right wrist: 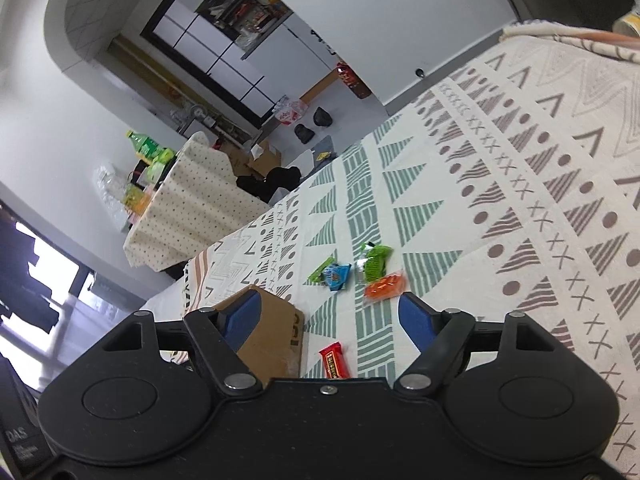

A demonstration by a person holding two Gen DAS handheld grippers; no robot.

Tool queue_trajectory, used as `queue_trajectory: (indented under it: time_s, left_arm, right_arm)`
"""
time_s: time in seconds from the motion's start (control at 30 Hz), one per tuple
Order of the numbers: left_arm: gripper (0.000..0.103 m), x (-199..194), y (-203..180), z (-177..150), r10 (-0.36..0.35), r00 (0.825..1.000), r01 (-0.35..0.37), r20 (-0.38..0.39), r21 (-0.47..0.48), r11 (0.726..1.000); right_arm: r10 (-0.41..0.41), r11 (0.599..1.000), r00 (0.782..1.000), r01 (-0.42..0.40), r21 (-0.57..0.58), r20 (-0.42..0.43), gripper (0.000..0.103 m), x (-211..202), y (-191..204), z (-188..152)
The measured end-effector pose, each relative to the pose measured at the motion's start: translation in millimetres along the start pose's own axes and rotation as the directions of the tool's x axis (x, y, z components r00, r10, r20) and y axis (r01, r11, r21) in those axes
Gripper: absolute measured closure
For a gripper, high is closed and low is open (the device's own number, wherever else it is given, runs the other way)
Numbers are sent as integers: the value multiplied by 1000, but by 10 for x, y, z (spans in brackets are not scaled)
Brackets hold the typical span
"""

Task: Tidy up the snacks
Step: 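Move both open tools back toward the red candy bar on the bed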

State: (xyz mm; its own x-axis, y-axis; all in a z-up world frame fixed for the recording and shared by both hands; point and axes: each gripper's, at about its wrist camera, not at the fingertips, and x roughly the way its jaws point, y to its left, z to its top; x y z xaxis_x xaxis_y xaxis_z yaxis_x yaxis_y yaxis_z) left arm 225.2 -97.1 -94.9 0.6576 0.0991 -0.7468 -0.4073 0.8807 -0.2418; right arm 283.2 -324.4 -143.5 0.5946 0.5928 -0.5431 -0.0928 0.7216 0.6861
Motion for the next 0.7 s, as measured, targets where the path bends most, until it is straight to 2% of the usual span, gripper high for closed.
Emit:
queue_trajectory:
  time_s: [0.33,0.7]
  left_arm:
    - [37,361,-57,-125,23,998,-23,-64,-8,1000]
    - [44,856,-67,-242,24,989,-23,-143,9,1000]
  right_arm:
    - [-13,999,1000,14,42,-19,32,122,-156,19]
    - [-55,997,997,58,54,-55,34,368,-246,8]
